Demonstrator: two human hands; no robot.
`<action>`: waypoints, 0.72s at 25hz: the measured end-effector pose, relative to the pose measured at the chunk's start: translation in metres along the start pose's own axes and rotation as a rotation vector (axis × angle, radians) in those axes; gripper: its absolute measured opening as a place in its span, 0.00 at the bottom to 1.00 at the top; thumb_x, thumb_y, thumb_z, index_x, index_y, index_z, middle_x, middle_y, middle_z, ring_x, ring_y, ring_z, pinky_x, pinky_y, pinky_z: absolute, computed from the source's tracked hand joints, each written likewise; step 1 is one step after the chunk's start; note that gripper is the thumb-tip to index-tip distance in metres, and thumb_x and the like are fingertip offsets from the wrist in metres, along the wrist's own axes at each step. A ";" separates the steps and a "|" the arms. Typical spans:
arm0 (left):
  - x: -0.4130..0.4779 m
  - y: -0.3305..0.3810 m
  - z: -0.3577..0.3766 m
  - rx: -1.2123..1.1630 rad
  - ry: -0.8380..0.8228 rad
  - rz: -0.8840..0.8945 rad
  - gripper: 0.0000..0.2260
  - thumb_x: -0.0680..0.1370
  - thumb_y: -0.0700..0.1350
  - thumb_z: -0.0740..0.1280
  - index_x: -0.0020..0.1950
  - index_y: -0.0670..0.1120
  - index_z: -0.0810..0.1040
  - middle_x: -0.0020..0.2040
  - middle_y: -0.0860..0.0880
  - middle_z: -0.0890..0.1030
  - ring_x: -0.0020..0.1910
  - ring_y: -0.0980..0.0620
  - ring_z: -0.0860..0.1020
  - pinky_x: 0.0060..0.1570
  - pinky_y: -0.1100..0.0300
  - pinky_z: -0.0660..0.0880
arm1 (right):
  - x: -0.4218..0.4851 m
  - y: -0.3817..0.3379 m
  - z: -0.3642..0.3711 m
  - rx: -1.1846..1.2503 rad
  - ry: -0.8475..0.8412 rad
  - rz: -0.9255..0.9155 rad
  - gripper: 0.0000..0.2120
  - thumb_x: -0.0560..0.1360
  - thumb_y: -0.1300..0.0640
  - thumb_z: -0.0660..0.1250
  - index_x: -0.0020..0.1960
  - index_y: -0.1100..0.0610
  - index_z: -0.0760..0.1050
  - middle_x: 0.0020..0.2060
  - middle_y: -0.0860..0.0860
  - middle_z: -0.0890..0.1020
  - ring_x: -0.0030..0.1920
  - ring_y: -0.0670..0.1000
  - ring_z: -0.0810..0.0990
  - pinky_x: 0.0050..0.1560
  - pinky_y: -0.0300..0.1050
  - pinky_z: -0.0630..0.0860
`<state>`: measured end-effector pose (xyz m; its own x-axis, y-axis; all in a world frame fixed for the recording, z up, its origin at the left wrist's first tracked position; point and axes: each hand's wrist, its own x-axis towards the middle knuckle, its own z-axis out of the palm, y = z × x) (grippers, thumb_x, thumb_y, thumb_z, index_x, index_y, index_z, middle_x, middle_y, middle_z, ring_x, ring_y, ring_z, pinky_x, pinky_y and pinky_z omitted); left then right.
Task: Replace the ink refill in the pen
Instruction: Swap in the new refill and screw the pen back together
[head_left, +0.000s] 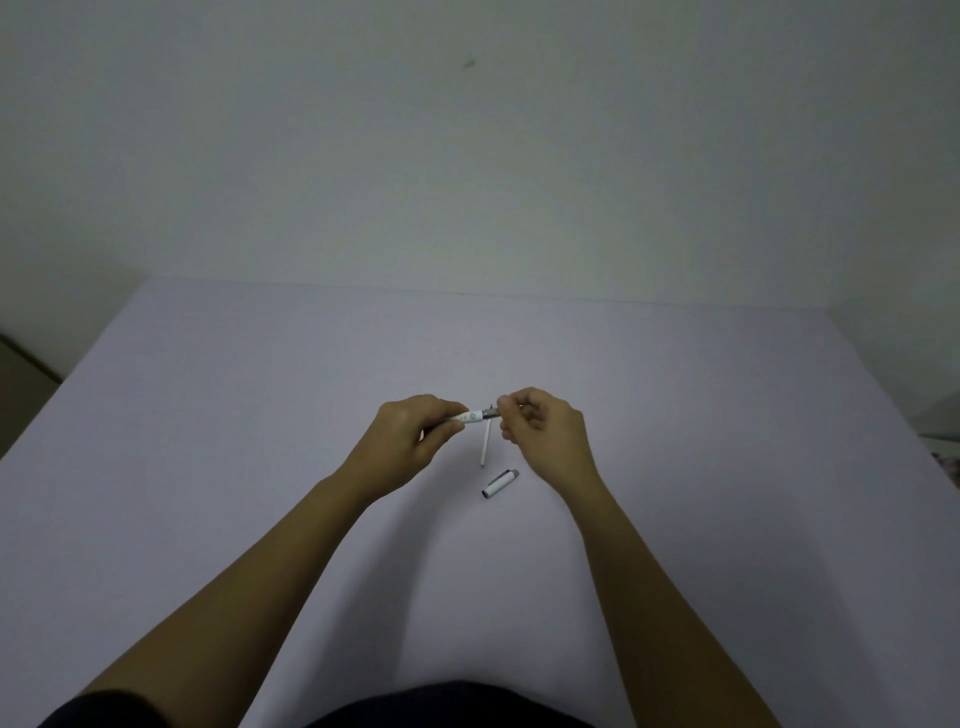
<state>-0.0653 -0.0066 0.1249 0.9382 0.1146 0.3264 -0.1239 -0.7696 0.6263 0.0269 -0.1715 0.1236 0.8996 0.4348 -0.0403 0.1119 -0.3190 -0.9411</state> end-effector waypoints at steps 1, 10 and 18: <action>-0.002 0.001 0.000 0.008 0.012 0.023 0.07 0.76 0.40 0.66 0.53 0.44 0.81 0.37 0.50 0.80 0.35 0.58 0.71 0.38 0.76 0.67 | 0.000 -0.002 -0.001 -0.115 0.007 -0.030 0.10 0.76 0.48 0.64 0.40 0.53 0.77 0.30 0.48 0.81 0.30 0.43 0.80 0.36 0.31 0.75; -0.006 0.004 -0.003 -0.055 0.066 -0.036 0.08 0.77 0.42 0.66 0.54 0.47 0.80 0.36 0.51 0.80 0.35 0.60 0.73 0.37 0.75 0.67 | -0.003 -0.016 -0.009 -0.085 -0.069 -0.117 0.03 0.76 0.52 0.64 0.48 0.49 0.75 0.38 0.47 0.83 0.42 0.45 0.82 0.42 0.30 0.76; -0.003 0.014 -0.010 -0.058 0.088 -0.019 0.08 0.77 0.43 0.65 0.54 0.47 0.80 0.35 0.52 0.79 0.36 0.62 0.73 0.37 0.76 0.66 | 0.001 -0.027 -0.015 -0.143 -0.077 -0.166 0.10 0.75 0.43 0.62 0.44 0.48 0.77 0.35 0.44 0.81 0.34 0.38 0.79 0.36 0.28 0.74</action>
<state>-0.0729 -0.0109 0.1396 0.9090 0.1849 0.3735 -0.1276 -0.7296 0.6719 0.0316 -0.1750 0.1545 0.8297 0.5523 0.0809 0.3197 -0.3513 -0.8800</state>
